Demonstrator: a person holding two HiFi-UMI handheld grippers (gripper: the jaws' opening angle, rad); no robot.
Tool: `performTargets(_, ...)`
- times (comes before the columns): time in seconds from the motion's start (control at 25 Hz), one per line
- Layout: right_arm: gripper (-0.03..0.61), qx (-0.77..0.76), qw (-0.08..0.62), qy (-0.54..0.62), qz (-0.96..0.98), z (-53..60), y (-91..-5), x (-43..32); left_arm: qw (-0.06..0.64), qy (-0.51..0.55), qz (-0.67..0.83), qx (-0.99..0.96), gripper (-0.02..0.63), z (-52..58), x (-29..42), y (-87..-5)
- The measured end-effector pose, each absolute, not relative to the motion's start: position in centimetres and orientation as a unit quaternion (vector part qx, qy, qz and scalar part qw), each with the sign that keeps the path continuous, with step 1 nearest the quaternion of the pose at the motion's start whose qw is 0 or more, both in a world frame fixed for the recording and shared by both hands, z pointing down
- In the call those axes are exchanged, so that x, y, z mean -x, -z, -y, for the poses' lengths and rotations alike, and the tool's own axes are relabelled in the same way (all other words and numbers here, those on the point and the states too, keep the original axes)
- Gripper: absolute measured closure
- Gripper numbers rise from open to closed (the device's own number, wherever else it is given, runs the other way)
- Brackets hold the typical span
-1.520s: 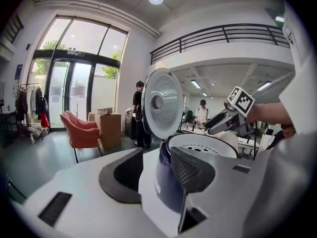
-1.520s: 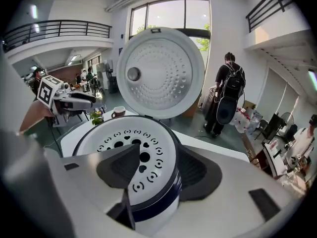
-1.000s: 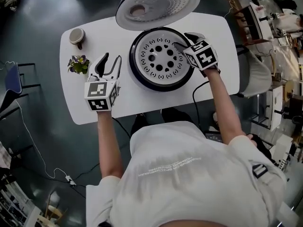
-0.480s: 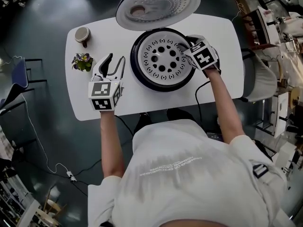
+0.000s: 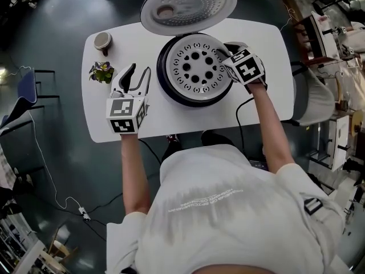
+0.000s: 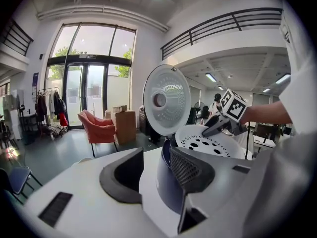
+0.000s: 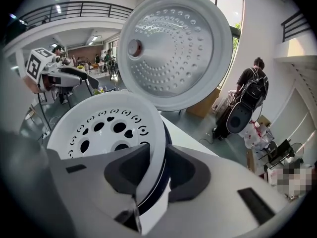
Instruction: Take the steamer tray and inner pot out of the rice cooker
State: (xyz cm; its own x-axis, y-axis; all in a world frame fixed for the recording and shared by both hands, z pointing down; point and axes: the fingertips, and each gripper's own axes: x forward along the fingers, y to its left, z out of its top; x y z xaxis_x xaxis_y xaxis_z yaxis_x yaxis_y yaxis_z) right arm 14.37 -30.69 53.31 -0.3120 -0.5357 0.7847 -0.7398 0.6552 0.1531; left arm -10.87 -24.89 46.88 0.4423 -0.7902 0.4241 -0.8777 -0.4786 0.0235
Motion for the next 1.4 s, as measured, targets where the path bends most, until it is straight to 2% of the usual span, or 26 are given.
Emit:
performTargets(0.12,0.468,-0.404,0.415,-0.114,0.807,30.4,-52.5,-14.4,0.116,-0.177,0.499,-0.84,0.433,24.5,11.0,-46.3)
performTargets(0.2,0.502,-0.418,0.382,-0.116,0.816,30.4,-51.3,-14.3,0.113,-0.173,0.5,-0.841,0.433,24.3,11.0,-45.9)
performTargets(0.36,0.509,-0.461,0.311,-0.14,0.819,31.5,-48.7,-15.4,0.104,-0.162,0.5,-0.844,0.436,24.3,11.0,-45.0)
performTargets(0.72,0.529,-0.531,0.243,-0.156,0.797,29.8,-45.2,-20.1,0.07,-0.138,0.468,-0.87,0.439,25.4,8.5,-41.8)
performTargets(1.12,0.528,-0.609,0.153,-0.204,0.751,24.6,-43.5,-26.6,0.043,-0.132,0.391,-0.91,0.44,26.1,2.7,-40.1)
performTargets(1.4,0.528,-0.67,0.101,-0.238,0.696,19.3,-43.9,-33.6,0.04,-0.141,0.313,-0.939,0.443,25.7,-5.5,-41.1)
